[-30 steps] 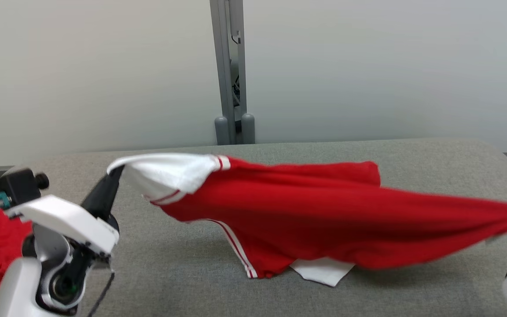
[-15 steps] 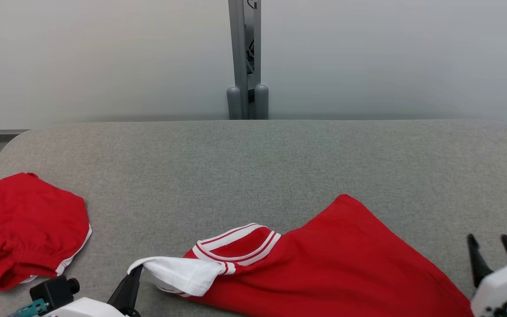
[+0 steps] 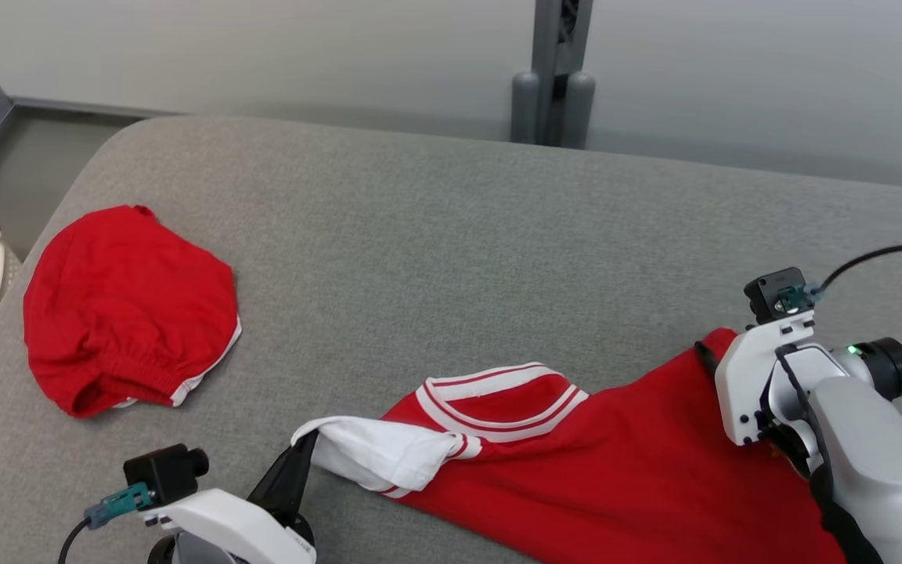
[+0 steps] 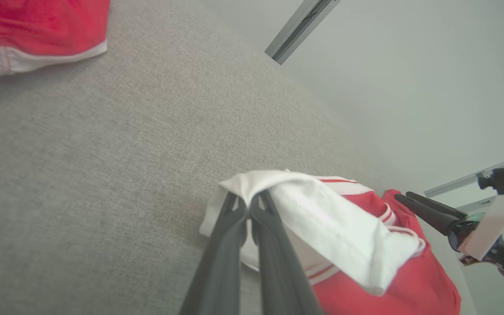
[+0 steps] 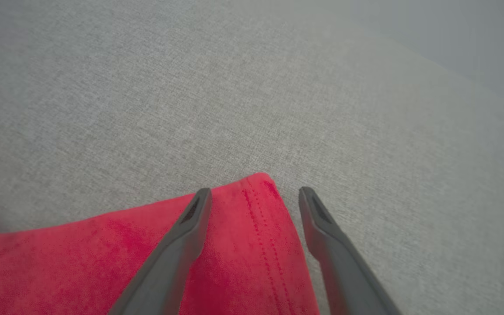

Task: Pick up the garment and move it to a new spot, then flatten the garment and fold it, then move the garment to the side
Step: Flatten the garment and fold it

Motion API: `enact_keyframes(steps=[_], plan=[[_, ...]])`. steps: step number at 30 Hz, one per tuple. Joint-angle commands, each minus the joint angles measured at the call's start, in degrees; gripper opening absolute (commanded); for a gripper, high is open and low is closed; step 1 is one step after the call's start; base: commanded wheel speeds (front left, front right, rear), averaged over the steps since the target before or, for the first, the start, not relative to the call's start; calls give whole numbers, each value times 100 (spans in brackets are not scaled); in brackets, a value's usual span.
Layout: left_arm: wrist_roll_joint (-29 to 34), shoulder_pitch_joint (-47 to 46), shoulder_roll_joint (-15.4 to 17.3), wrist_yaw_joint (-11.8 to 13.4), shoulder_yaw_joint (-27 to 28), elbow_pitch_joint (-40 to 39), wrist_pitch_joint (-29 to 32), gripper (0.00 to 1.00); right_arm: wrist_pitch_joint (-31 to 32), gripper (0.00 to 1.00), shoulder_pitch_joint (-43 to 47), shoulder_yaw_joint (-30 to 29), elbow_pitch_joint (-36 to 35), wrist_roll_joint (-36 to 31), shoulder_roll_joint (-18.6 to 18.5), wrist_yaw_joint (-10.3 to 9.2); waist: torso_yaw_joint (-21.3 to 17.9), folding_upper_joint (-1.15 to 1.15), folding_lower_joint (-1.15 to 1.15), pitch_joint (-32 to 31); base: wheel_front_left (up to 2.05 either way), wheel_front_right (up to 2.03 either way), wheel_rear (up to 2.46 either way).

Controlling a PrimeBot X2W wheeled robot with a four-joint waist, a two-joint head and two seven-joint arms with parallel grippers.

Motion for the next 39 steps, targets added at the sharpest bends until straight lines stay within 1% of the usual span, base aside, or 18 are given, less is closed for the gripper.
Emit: enact_keyframes(steps=[1,3,4,5,6,7,8,9,10,15,20,22,23,26,30,33,35,39], plan=[[51,-186,10,-69,-42,44,9,0,-7,100,-212,48,258,-49,-24,-4,207,0,0,235,0,0,0],[62,-277,-5,-110,-93,104,16,0,-43,100,-370,115,549,-33,29,-3,270,0,0,315,0,0,0],[85,-378,-14,-145,-133,176,-3,0,53,100,-537,186,967,7,102,-3,305,0,0,377,0,0,0],[85,-403,-15,-154,-139,196,-13,0,94,100,-557,227,1097,15,132,-3,308,0,0,384,0,0,0],[83,-419,-16,-164,-141,214,-21,0,126,82,-572,269,1211,21,165,-3,308,0,0,385,0,0,0],[79,-423,-15,-170,-139,236,-23,0,160,38,-592,310,1308,38,190,-2,303,0,0,380,0,0,0],[73,-417,-9,-170,-127,256,-43,0,179,13,-607,347,1396,54,213,-3,288,0,0,365,0,0,0],[65,-393,2,-153,-107,296,-63,0,167,0,-624,416,1523,90,209,-3,251,0,0,318,0,0,0],[55,-376,8,-141,-96,312,-68,0,189,0,-625,432,1586,128,212,-4,226,0,0,285,0,0,0],[61,-364,116,-92,-1,295,-163,0,-589,0,-659,595,1403,477,208,-4,-2,0,0,-59,0,0,0],[17,-293,230,-53,137,170,-242,0,-1327,0,-554,629,1119,848,-29,-4,-232,0,0,-447,0,0,0],[-5,-294,240,-35,166,129,-254,0,-1464,0,-528,594,1071,931,-73,-4,-273,0,0,-517,0,0,0],[-39,-341,277,-21,209,45,-215,0,-1696,0,-464,497,950,1151,-175,-4,-360,0,0,-634,0,0,0],[-150,-576,311,-48,284,-160,-111,0,-1963,0,-450,315,683,1527,-365,-4,-504,0,0,-747,0,0,0],[-411,-949,326,-110,314,-425,215,0,-2144,0,-464,147,185,1989,-706,-4,-696,0,0,-868,0,0,0],[-599,-1361,338,-75,350,-641,501,0,-2209,0,-493,50,-284,2302,-951,-4,-850,0,0,-954,0,0,0],[-659,-1662,371,-65,345,-759,665,0,-2206,0,-531,22,-561,2357,-1169,-4,-932,0,0,-1005,0,0,0],[-614,-2474,456,68,354,-1058,946,0,-1999,0,-554,-82,-1218,2417,-1538,-4,-1088,0,0,-1129,0,0,0]])
